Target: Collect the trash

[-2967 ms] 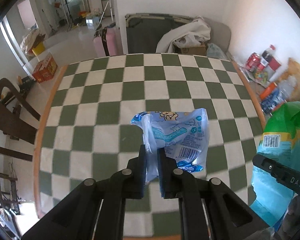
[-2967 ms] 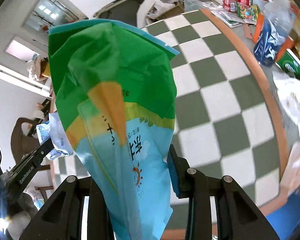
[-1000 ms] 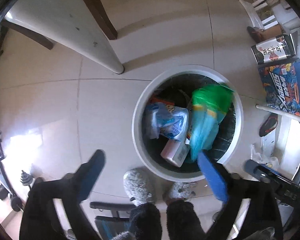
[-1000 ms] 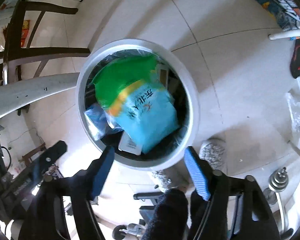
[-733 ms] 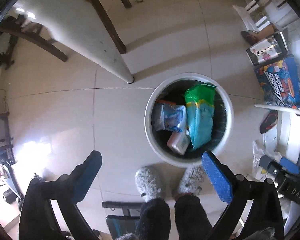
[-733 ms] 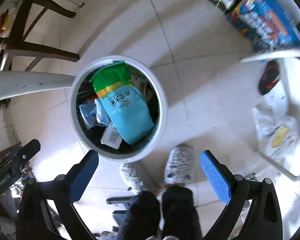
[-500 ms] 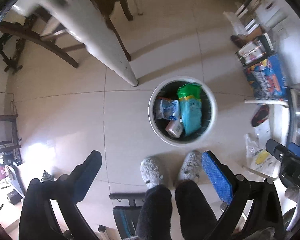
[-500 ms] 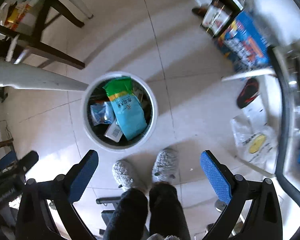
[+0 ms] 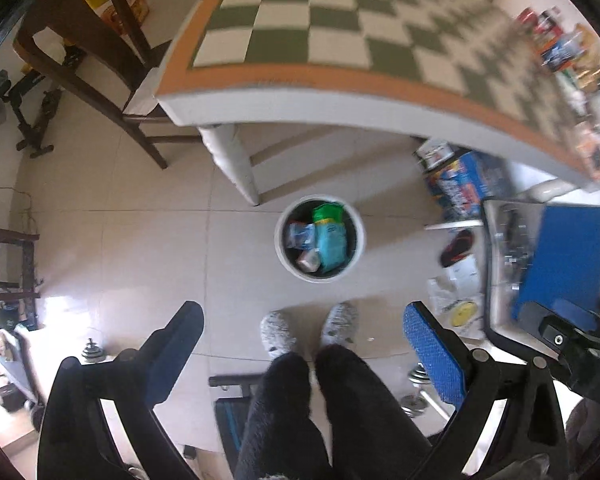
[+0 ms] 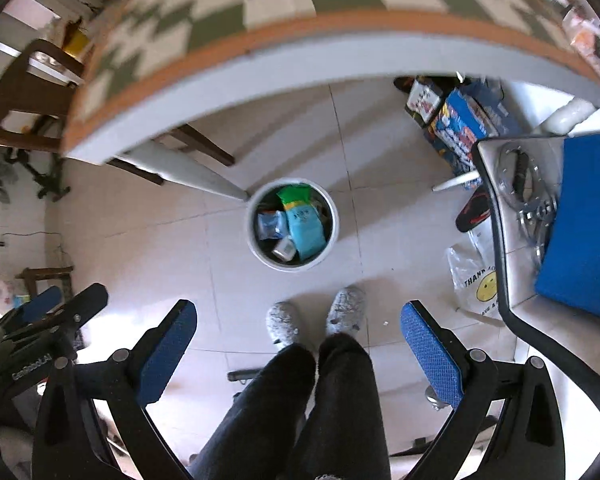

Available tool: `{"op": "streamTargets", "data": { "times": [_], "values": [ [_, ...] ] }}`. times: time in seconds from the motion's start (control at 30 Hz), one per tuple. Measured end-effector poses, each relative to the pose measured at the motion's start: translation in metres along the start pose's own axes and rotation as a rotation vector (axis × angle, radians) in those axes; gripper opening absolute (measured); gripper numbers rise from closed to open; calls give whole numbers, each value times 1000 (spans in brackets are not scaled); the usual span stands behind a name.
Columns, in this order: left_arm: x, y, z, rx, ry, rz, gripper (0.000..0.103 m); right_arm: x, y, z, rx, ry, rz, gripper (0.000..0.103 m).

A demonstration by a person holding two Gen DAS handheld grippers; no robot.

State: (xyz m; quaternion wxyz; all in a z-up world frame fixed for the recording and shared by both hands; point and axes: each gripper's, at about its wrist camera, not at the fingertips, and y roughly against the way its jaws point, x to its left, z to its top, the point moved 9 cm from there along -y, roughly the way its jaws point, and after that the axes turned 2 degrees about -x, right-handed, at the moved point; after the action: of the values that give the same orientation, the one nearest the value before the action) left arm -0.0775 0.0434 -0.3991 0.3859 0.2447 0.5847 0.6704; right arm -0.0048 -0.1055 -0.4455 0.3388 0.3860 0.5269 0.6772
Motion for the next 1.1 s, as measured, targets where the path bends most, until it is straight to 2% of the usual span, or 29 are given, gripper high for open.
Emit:
{"op": "streamTargets", "data": {
  "times": [0.33,0.47,0.6,0.87,1.1],
  "values": [
    [-13,104,2,-91,5,-154,102,35,128,-15,-42,39,128,103],
    [-16,137,1,-126,7,-212,103,47,160,-23,-50,64,173,103],
    [-15,160,-1,-155,13,-239,103,60,185,-29,-55,89,210,103],
    [-16,184,-9,-166,27,-294,103,71,213,-37,-63,127,238,103],
    [-16,170,-17,-120,48,-318,103,72,213,-35,-55,142,239,103]
  ]
}}
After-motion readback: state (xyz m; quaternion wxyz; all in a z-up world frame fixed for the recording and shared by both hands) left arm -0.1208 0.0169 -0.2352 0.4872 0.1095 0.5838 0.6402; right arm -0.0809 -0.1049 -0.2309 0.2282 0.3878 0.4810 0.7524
